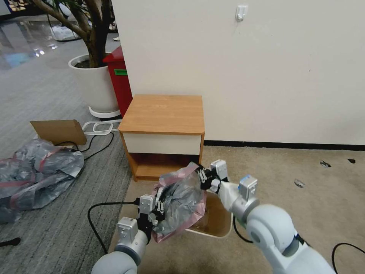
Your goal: Pick up the garbage bag from the table and place it over the trash can.
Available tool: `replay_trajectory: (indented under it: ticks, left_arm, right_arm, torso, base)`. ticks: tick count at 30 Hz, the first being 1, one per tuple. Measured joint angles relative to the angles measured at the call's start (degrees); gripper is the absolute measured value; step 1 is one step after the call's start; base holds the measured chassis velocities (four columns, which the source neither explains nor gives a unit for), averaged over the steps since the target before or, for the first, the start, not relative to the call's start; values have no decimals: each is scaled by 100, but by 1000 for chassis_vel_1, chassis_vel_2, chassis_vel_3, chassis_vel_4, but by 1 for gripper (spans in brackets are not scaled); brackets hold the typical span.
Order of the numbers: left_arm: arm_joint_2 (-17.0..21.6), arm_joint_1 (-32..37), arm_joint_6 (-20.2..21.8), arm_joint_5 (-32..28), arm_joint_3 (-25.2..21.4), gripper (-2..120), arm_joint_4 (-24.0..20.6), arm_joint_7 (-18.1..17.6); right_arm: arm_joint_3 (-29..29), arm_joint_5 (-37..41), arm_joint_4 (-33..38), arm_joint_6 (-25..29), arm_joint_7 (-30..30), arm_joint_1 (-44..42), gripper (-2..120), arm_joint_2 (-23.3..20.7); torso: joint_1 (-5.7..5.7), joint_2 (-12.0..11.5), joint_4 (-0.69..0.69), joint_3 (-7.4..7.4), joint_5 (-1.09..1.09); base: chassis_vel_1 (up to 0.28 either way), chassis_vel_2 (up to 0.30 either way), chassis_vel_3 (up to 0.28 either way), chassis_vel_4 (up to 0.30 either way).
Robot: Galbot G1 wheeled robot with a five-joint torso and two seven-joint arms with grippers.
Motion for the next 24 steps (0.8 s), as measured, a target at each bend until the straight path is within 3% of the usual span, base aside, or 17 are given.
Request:
replay_trajectory:
  ticks: [24]
  left_arm:
    - [-184,58,-162,-674,-398,5,-152,189]
  right_arm:
    - [582,311,-160,-964,315,170,0,-833]
  torso:
    - [0,0,0,0,0]
  base:
    - [0,0,0,0]
